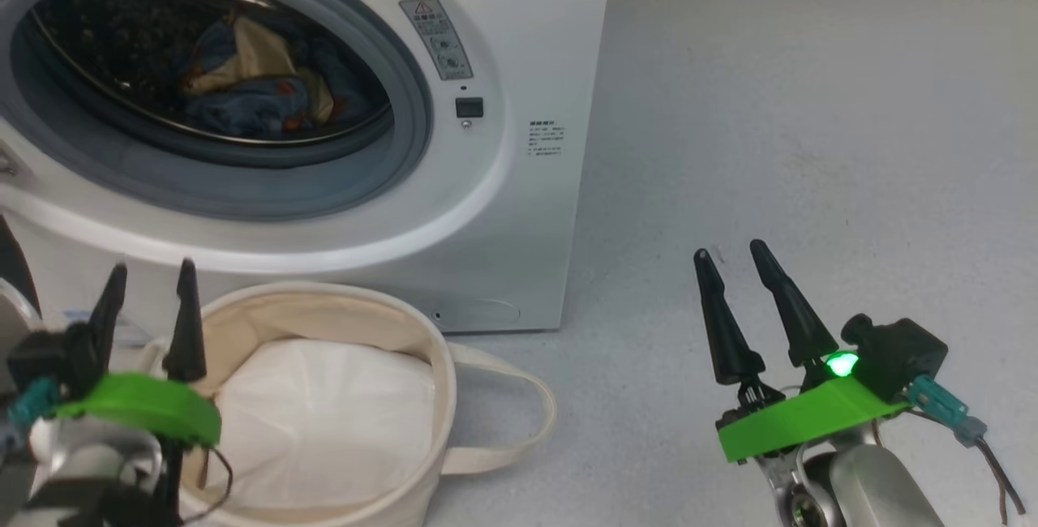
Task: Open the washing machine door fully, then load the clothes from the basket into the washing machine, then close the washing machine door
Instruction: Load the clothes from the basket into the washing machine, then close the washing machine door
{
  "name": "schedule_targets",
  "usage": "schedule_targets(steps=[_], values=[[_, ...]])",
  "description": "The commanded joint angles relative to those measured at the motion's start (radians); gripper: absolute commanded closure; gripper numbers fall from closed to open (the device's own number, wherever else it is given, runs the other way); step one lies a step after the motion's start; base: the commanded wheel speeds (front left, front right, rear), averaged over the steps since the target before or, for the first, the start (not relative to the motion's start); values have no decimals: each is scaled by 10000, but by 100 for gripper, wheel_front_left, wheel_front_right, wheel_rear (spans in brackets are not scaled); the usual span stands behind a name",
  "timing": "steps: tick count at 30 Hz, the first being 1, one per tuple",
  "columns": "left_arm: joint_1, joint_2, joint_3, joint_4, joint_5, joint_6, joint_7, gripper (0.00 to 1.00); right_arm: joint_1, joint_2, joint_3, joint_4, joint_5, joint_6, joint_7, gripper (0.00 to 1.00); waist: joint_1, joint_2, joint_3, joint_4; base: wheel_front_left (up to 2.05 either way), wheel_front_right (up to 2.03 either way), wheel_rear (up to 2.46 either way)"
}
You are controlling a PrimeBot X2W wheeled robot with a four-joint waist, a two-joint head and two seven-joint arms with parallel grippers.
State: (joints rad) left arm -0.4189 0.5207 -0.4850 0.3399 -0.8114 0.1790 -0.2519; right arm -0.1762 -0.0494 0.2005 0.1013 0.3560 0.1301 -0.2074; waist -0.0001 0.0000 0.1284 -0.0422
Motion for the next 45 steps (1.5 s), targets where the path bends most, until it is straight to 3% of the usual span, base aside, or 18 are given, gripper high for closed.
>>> schedule_targets(steps=[1, 12, 29, 45], values=[[-212, 510, 545, -462, 101, 160, -98, 0, -32, -8, 219, -286, 62, 6, 0, 0, 1, 0, -95, 2, 0, 0, 0], [1941, 324, 1064, -3028, 563, 1504, -99, 0, 128, -53, 199, -291, 264, 6, 47, 0, 1, 0, -468, 52, 0, 0, 0], [2902, 490, 1223, -3629, 952, 1991, -69, 0, 113, -135, 311, -126, 405, 6, -6, 0, 1, 0, -688, 5, 0, 0, 0], [3263, 692, 1312, -3768, 903, 2021, -43, 0, 237, -305, 330, -160, 521, 6, 56, 0, 1, 0, -938, -104, 0, 0, 0]])
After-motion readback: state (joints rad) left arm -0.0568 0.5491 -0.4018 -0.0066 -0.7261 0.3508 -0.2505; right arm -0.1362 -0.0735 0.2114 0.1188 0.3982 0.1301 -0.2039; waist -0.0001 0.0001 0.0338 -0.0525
